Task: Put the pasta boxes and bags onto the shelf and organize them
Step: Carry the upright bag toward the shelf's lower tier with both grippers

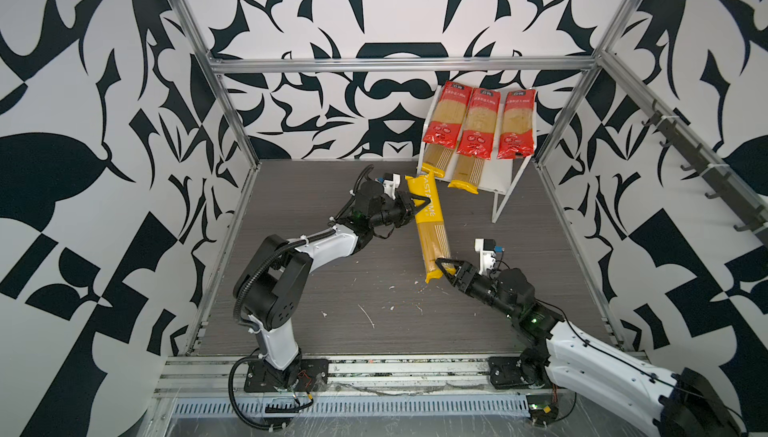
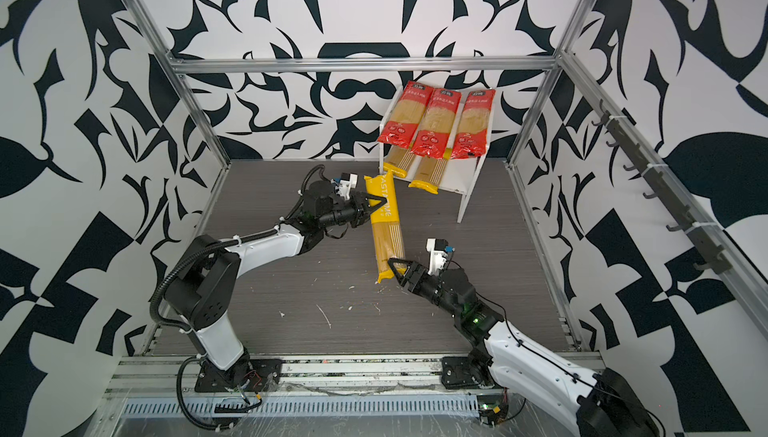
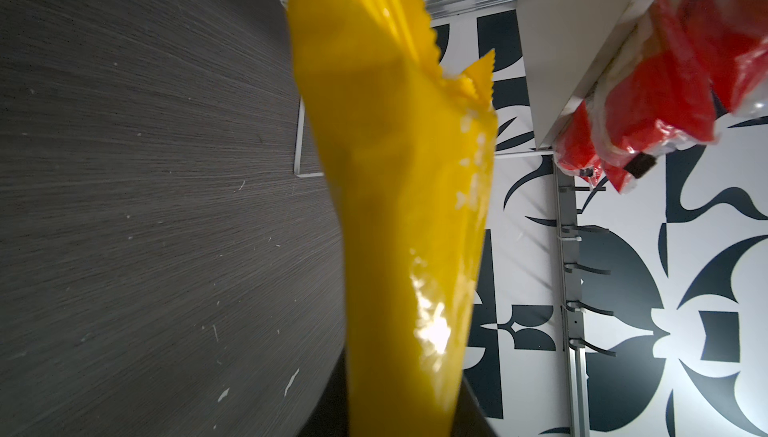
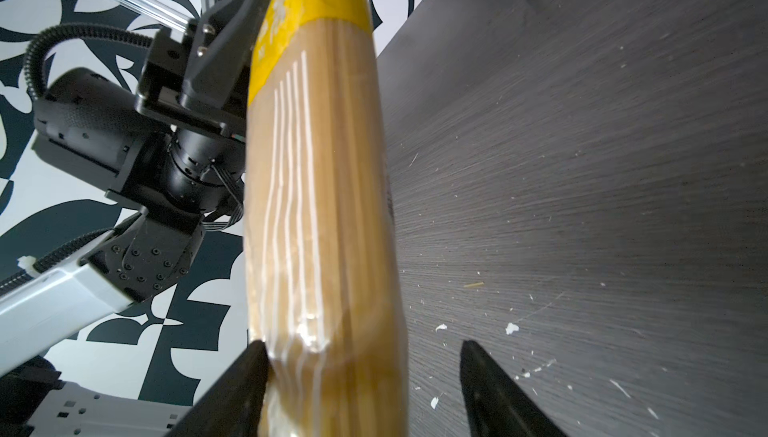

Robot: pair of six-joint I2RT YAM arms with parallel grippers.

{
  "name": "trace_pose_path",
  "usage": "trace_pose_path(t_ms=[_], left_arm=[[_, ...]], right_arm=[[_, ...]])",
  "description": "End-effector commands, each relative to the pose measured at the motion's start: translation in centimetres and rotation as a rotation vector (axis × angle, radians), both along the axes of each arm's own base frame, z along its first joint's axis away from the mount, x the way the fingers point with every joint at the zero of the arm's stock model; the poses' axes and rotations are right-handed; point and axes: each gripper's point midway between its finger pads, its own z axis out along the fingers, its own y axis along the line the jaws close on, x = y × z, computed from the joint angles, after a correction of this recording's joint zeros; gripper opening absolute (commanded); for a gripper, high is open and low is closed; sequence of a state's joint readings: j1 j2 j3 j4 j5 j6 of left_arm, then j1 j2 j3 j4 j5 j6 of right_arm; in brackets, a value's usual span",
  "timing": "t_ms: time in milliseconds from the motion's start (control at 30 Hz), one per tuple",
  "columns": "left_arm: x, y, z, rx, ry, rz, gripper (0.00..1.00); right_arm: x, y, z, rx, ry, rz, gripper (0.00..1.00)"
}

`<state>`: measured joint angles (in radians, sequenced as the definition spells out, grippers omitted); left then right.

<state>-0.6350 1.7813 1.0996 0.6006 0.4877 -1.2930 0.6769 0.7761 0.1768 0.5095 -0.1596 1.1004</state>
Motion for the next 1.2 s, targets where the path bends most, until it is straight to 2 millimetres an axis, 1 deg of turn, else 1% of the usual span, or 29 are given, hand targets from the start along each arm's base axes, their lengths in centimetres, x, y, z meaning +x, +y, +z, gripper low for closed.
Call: trace_pose_path(t_ms=[0,100,167,233,433,533,633,733,900,1167], left_arm=[[-0.6,-1.6,6.6,-0.161,-0.075,-0.037,0.23],[-0.3,-2.0,6.7,-0.163,-0.071,-0.048,0.24],[-0.2,-2.3,6.8,-0.161,-0.070,-0.055,0.26],[-0.1,-2.6,7.0,-0.163,-0.077,-0.061,0.27],[0.1,-3.2,7.0,-0.159,-0.075,-0.080,0.32],[0.2,-3.6,7.0,-0.154,-0.073,-0.096,0.38],[0.4,-4.0,7.1,-0.151,-0.082,-0.110,0.44],[0.6,-4.4,7.2,-0.145,-0.086,-0.122,0.49],[0.9,-4.8,6.8,-0.137,-0.082,-0.134,0.55],[1.0,-5.2,6.2,-0.121,-0.082,-0.154,0.62]], right_arm=[[0.6,0.0,2.0,0.076,-0.066,-0.037,0.66],[0.9,-0.5,2.3,0.107,-0.079,-0.070,0.54],[1.1,-0.6,2.5,0.119,-0.087,-0.083,0.43],[1.2,-0.8,2.7,0.125,-0.094,-0.094,0.35],[1.4,-1.2,3.4,0.145,-0.123,-0.118,0.20],[1.3,-1.5,3.8,0.157,-0.148,-0.130,0.10],[1.4,-2.0,5.0,0.176,-0.198,-0.151,0.01],[1.8,-2.7,6.6,0.168,-0.257,-0.197,0.00],[2.8,-2.7,9.4,0.147,-0.333,-0.224,0.00],[5.2,-3.5,12.1,0.194,-0.388,-0.262,0.00]])
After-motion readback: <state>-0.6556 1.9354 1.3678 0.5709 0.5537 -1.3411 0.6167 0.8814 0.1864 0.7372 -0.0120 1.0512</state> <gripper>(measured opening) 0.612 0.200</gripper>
